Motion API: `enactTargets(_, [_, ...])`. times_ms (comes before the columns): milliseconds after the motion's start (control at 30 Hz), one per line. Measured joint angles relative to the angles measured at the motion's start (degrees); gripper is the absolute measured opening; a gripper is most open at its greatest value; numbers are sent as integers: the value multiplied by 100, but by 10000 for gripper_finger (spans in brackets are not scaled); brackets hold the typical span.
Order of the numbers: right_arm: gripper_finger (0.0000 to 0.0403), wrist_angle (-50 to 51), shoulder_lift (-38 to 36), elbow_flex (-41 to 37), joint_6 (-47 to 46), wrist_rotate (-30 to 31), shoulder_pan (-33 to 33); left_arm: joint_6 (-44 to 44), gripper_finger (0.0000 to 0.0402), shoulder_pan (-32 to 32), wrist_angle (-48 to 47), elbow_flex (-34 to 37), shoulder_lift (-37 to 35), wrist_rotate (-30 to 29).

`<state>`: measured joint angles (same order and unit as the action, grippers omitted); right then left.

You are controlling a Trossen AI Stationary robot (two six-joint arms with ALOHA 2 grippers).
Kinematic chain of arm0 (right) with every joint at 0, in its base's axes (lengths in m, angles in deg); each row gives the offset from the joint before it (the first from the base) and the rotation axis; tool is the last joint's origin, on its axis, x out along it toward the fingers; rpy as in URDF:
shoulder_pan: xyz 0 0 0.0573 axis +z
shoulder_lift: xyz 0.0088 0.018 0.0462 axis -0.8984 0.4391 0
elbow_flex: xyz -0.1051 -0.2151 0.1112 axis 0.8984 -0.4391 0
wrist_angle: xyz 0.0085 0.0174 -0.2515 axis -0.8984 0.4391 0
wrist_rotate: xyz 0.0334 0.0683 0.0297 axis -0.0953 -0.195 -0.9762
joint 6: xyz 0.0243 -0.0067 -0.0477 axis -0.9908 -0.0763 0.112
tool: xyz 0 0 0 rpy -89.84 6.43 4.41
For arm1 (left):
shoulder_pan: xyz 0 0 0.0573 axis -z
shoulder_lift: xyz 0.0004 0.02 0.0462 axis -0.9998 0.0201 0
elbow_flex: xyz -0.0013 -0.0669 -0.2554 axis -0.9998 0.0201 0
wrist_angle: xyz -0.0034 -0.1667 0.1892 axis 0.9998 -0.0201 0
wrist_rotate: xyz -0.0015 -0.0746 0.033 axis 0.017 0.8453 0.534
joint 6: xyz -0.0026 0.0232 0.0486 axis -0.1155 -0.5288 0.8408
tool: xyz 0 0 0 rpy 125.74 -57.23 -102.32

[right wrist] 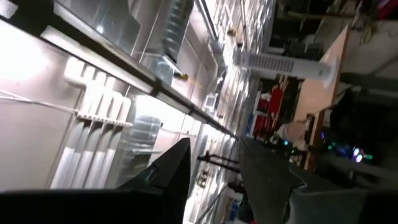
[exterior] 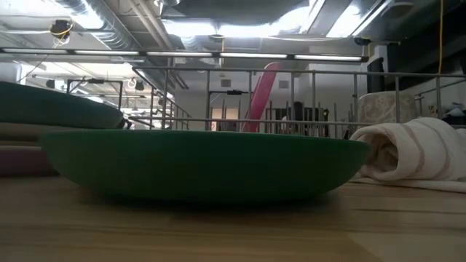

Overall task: Sort dishes
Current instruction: Put the gray plate in the dish rack

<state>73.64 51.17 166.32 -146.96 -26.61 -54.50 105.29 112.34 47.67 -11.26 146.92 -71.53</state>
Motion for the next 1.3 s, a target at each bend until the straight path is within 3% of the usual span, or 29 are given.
enactTargets(133, [140,55,-103,0,0,1,-254,1408,0,-1,1163,0,0,51])
enactTargets(300, [140,65,-191,0,-26,-121,-581,2733,0,-52,1832,0,0,144])
enactTargets(500, [140,1163,-186,0,-1300,-2107,-1407,3772,0,-462,2138,0,4,727])
enactTargets(600, [140,1909,-160,-7,-1618,-2404,-1732,4474,0,-787,2494,0,17,888])
enactTargets(733, [140,2178,-156,-8,-1632,-2408,-2077,5318,0,-1260,3189,0,9,1278])
enactTargets(867, [140,2229,-162,-4,-1628,-2589,-2415,5660,0,-1692,3797,2,9,1772])
enactTargets(1133, [140,2257,-114,-314,-1995,-2639,-3027,5706,0,-2447,3756,0,60,2373])
enactTargets(1300, [140,1064,-66,-884,-2639,-3080,-3432,5898,0,-2828,3753,0,59,2448])
